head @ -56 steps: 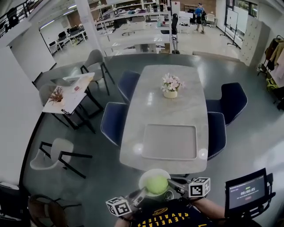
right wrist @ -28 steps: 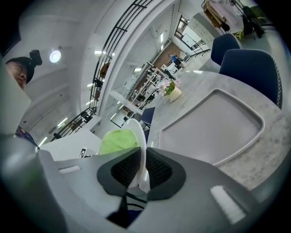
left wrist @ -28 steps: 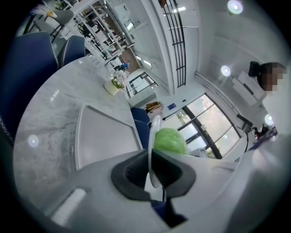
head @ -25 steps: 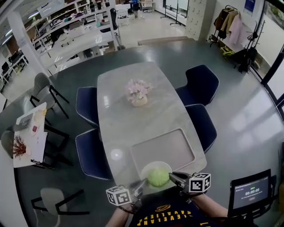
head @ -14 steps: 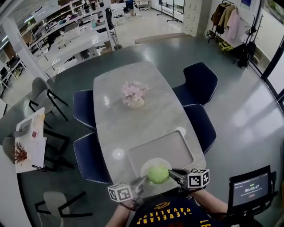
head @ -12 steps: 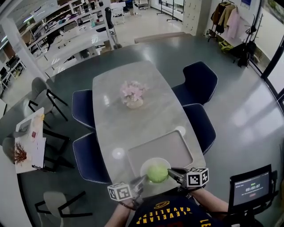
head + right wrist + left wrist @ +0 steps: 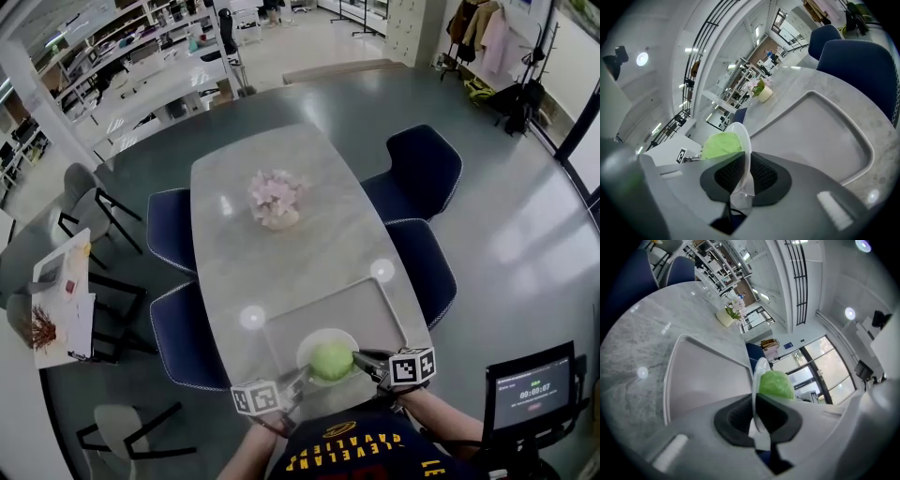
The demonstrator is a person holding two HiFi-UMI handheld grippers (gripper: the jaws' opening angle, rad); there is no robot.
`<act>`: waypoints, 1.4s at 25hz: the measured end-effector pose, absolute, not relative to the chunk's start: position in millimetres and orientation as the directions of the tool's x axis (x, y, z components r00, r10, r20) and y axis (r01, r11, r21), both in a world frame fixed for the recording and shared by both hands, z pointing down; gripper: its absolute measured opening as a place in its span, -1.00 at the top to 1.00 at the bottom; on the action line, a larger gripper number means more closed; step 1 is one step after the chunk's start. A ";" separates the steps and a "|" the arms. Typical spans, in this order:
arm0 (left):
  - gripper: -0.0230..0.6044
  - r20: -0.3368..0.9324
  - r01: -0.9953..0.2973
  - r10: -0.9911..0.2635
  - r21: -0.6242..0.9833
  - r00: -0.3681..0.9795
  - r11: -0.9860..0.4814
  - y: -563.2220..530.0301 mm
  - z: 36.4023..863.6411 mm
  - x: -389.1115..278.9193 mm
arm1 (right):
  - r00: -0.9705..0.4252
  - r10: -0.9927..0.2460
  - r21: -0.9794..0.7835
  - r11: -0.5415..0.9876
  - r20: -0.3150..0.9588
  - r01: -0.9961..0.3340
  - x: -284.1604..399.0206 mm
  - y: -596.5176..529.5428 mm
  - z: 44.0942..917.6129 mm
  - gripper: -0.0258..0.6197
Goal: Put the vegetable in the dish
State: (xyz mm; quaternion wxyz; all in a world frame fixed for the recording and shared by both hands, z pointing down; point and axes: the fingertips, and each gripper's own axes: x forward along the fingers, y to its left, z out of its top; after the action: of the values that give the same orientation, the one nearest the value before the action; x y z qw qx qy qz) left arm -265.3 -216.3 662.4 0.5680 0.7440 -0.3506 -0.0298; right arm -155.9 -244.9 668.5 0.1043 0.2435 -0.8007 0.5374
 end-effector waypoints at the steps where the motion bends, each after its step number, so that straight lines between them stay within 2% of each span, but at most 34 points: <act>1: 0.88 0.360 -0.489 -0.553 0.866 0.751 -0.100 -219.9 666.3 -264.7 | -0.860 -0.277 -0.813 0.295 0.430 -0.502 -155.5 -248.3 672.6 0.79; 6: 0.88 0.382 -0.479 -0.553 0.877 0.741 -0.036 -235.6 689.7 -266.5 | -0.870 -0.297 -0.859 0.221 0.393 -0.463 -155.1 -268.4 697.7 0.80; 14: 0.88 0.415 -0.472 -0.539 0.881 0.733 0.037 -251.5 719.1 -266.6 | -0.875 -0.257 -0.876 0.153 0.411 -0.457 -155.7 -285.6 729.5 0.81; 22: 0.87 0.430 -0.448 -0.511 0.889 0.744 0.096 -262.3 748.9 -261.7 | -0.851 -0.231 -0.857 0.106 0.471 -0.504 -151.7 -297.9 756.8 0.80; 35: 0.81 0.536 -0.497 -0.477 0.840 0.697 0.218 -265.4 781.9 -268.4 | -0.820 -0.194 -0.822 0.094 0.538 -0.561 -158.3 -306.3 779.3 0.80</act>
State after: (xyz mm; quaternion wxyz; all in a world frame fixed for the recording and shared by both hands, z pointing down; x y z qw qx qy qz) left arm -268.4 -265.4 781.9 0.6765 0.6252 -0.3892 0.0074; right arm -158.3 -306.3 779.3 0.1478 0.2607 -0.7245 0.6207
